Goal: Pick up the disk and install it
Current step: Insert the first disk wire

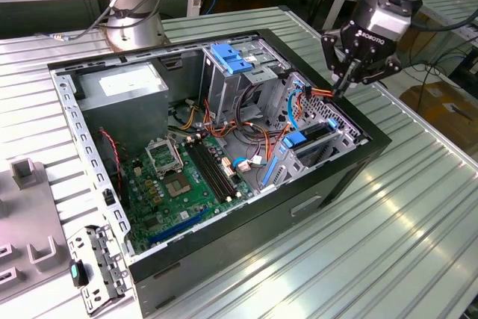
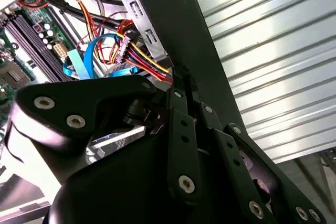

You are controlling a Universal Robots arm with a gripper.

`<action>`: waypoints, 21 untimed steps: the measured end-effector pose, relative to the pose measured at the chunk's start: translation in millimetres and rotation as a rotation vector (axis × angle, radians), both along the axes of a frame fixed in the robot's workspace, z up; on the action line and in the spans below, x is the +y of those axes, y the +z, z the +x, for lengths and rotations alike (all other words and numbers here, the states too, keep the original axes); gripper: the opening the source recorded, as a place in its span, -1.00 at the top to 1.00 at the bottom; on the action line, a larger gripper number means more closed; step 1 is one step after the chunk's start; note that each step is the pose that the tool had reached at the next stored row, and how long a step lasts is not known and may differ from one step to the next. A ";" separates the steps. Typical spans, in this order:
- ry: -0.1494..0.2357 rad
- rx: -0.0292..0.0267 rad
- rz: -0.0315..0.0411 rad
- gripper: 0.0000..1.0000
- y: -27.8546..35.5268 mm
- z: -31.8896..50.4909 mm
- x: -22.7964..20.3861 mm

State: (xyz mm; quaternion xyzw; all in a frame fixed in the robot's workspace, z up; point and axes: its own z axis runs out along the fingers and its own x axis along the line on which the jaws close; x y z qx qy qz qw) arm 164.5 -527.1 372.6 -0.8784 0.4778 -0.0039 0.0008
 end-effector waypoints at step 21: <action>-0.311 0.0000 -0.0001 0.67 -0.7 -2.7 0.0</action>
